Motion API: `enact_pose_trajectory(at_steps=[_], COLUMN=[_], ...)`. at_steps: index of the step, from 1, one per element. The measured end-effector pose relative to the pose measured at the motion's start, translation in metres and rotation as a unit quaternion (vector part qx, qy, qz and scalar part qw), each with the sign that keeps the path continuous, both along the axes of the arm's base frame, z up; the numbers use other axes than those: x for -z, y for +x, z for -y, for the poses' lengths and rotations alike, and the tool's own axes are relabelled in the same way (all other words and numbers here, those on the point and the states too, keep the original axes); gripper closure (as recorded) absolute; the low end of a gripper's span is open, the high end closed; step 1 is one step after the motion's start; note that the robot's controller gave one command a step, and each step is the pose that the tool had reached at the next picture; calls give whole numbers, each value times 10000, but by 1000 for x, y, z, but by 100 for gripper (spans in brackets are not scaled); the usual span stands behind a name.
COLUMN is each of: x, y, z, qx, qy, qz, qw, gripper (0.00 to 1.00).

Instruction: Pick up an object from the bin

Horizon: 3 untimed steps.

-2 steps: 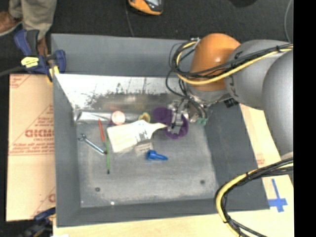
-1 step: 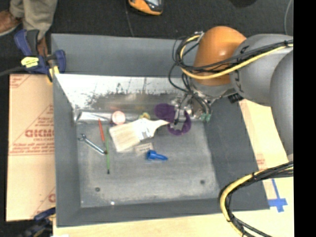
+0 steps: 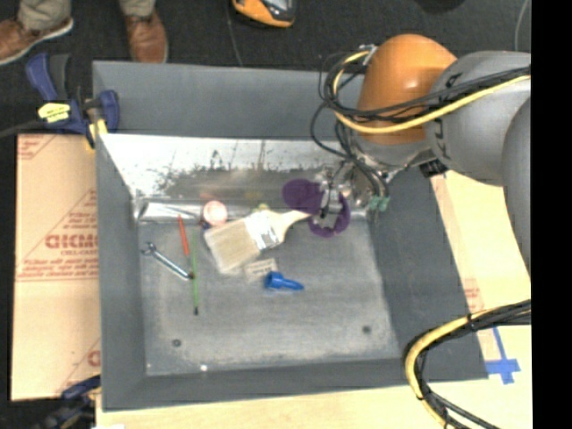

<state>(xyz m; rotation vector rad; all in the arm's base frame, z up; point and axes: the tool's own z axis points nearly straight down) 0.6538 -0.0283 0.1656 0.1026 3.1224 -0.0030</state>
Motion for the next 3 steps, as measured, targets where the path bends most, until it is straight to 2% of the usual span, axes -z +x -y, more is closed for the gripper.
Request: enact_pose_trajectory(at_steps=[3], x=[-66], y=[0], z=[1], qx=[-12], qy=[-7], qz=[10], qw=[10000], gripper=[100])
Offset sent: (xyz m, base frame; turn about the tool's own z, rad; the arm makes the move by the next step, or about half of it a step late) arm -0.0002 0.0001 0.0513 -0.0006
